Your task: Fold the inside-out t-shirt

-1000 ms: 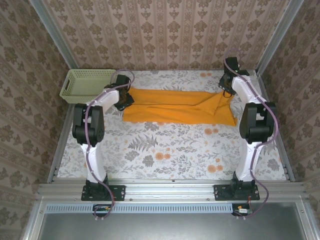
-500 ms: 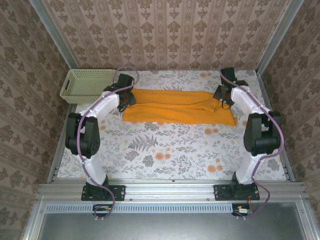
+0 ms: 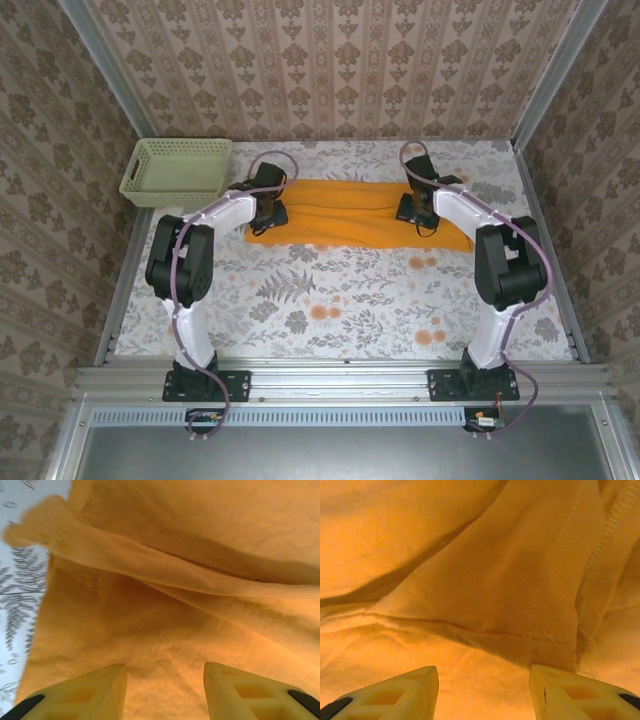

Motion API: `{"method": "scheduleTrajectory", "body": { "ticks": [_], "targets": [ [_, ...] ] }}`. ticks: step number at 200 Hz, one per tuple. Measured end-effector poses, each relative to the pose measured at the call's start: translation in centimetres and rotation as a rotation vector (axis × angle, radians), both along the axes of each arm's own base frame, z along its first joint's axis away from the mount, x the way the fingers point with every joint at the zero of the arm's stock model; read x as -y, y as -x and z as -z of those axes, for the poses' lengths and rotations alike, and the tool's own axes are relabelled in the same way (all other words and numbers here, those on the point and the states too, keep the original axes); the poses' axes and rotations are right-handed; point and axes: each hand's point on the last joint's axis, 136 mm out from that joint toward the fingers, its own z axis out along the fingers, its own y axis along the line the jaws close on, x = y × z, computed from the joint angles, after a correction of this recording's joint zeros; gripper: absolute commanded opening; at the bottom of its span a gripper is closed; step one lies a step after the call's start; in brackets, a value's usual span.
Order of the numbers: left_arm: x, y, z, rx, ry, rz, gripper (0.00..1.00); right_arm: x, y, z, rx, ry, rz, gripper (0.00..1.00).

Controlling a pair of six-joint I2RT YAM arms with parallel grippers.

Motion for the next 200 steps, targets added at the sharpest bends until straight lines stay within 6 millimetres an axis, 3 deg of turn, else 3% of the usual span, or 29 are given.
{"method": "scheduleTrajectory", "body": {
  "ticks": [61,77,96,115,135,158,176,200],
  "targets": [
    [-0.7,1.0,2.8,-0.050,0.001,-0.005,0.48,0.1,-5.9,1.6,-0.010,0.065,0.024,0.51],
    [-0.7,1.0,2.6,-0.032,0.010,-0.005,0.48,0.1,-6.7,2.0,-0.011,0.077,0.021,0.53],
    [-0.8,1.1,2.8,-0.024,0.014,-0.006,0.49,0.3,-6.3,1.5,-0.017,0.109,-0.008,0.60],
    [-1.1,1.1,2.7,-0.015,0.031,-0.012,0.49,0.4,-5.5,-0.2,0.004,0.157,-0.060,0.73],
    [-1.3,1.1,2.6,-0.009,0.048,-0.016,0.49,0.2,-3.0,-2.7,0.030,0.222,-0.147,0.85],
    [-1.4,1.1,2.6,-0.003,0.053,-0.019,0.50,-0.1,0.0,-4.7,0.047,0.302,-0.235,0.91],
    [-1.4,1.1,2.6,-0.002,0.054,-0.018,0.50,-0.2,1.0,-4.2,0.027,0.350,-0.279,0.92],
    [-1.4,1.1,2.6,-0.003,0.055,-0.018,0.50,0.7,1.0,-1.9,-0.040,0.418,-0.300,0.93]
  ]
}}
